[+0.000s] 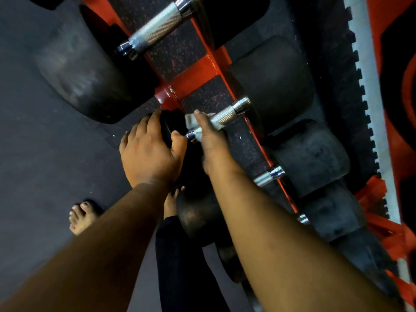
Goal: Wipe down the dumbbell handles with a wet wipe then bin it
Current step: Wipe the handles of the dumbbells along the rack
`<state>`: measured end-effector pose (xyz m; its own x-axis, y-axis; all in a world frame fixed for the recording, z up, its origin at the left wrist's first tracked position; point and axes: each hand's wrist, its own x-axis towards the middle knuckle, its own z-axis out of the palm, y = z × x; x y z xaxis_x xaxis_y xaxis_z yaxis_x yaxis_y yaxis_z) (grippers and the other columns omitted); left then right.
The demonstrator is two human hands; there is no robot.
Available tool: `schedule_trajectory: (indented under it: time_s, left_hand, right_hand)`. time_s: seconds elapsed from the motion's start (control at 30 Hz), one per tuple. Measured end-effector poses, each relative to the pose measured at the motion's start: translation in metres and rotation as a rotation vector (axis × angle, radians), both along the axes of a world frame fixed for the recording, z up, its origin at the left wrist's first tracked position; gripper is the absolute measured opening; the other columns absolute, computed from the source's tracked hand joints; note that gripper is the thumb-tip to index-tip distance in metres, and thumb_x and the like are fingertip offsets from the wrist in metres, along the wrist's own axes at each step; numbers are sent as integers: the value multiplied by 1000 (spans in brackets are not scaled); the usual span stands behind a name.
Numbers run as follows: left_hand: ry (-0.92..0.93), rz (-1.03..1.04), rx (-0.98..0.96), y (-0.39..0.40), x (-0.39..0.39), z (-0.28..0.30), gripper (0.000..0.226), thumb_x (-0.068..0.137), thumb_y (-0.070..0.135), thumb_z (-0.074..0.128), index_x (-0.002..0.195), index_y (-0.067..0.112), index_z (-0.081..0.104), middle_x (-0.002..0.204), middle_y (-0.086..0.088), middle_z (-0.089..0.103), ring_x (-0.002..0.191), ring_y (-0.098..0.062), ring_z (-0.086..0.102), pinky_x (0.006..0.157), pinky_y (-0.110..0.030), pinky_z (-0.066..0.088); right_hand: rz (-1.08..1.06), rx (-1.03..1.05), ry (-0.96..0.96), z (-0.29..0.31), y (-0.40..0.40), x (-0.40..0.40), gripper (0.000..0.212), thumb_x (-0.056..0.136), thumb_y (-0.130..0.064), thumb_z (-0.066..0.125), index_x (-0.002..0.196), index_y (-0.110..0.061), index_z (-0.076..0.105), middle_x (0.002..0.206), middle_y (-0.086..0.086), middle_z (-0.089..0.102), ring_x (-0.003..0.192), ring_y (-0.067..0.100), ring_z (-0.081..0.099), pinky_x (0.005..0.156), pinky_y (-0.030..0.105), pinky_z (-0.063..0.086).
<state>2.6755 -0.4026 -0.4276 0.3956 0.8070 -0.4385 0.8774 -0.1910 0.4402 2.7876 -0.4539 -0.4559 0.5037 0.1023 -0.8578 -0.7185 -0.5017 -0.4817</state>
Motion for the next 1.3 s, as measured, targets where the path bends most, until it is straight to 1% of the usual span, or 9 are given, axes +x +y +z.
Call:
schedule_trajectory:
  time_s: [0.1, 0.27, 0.37, 0.5, 0.6, 0.73, 0.93, 1.13, 1.3]
  left_hand:
    - [5, -2, -9, 1, 0, 2, 68, 88, 52, 35, 143, 17, 54, 139, -8, 62, 130, -30, 54, 111, -48, 36]
    - [0, 2, -12, 0, 0, 4, 68, 86, 52, 35, 139, 15, 57, 135, -9, 64, 126, -32, 56, 109, -49, 38]
    - [4, 2, -15, 2, -1, 5, 67, 86, 52, 35, 138, 16, 57, 134, -8, 64, 125, -31, 57, 108, -48, 39]
    - [-7, -17, -31, 1, -3, 5, 68, 87, 55, 32, 138, 19, 56, 135, -7, 64, 126, -31, 56, 109, -50, 39]
    - [-22, -27, -37, 3, -6, 6, 68, 89, 57, 29, 141, 20, 54, 137, -7, 62, 127, -31, 55, 111, -50, 37]
    - [-54, -71, -60, 0, -17, 9, 76, 94, 61, 21, 154, 18, 42, 153, -8, 49, 141, -30, 44, 120, -51, 27]
    - [-52, -59, -80, -41, -38, 30, 75, 103, 57, 31, 164, 16, 17, 172, -5, 12, 159, -23, 6, 128, -48, 6]
    - [-90, -149, -89, -104, -49, 49, 77, 103, 43, 49, 164, 13, 13, 172, -6, -5, 158, -24, -9, 128, -48, 0]
    - [-59, -349, -205, -139, -63, 65, 79, 102, 46, 49, 165, 16, 11, 172, -5, -10, 158, -20, -11, 128, -45, 0]
  right_hand:
    - [165, -192, -63, 8, -7, -16, 51, 82, -67, 66, 102, -20, 69, 107, 2, 74, 100, 20, 69, 96, 42, 53]
    - [544, -445, -88, 33, -12, -28, 42, 91, -47, 53, 106, -11, 68, 105, 14, 72, 99, 36, 68, 91, 51, 55]
    - [708, -355, -92, 63, -19, -22, 32, 92, -34, 55, 106, -10, 71, 101, 11, 74, 95, 31, 70, 86, 44, 58]
    - [1084, -188, -671, 95, -25, 9, 28, 94, -20, 58, 119, -13, 67, 113, 12, 71, 104, 32, 65, 88, 34, 51]
    - [1657, -221, -961, 72, -12, 25, 63, 91, -9, 56, 151, -19, 39, 156, 4, 41, 148, 25, 30, 121, 48, 20]
    - [2163, -357, -963, 50, -24, 19, 64, 101, -22, 37, 160, -17, 13, 168, 3, 10, 155, 21, 1, 120, 64, -1]
    - [2200, -384, -948, 71, -78, 14, 65, 98, -23, 35, 159, -15, 14, 169, 2, -1, 154, 19, -8, 121, 61, 3]
    - [1541, -290, -875, 95, -139, 3, 80, 85, -6, 61, 157, -18, 27, 167, 0, 13, 153, 19, 16, 122, 47, 19]
    - [1912, -426, -907, 97, -193, -2, 79, 85, -14, 63, 156, -20, 29, 167, 1, 17, 154, 21, 15, 122, 54, 11]
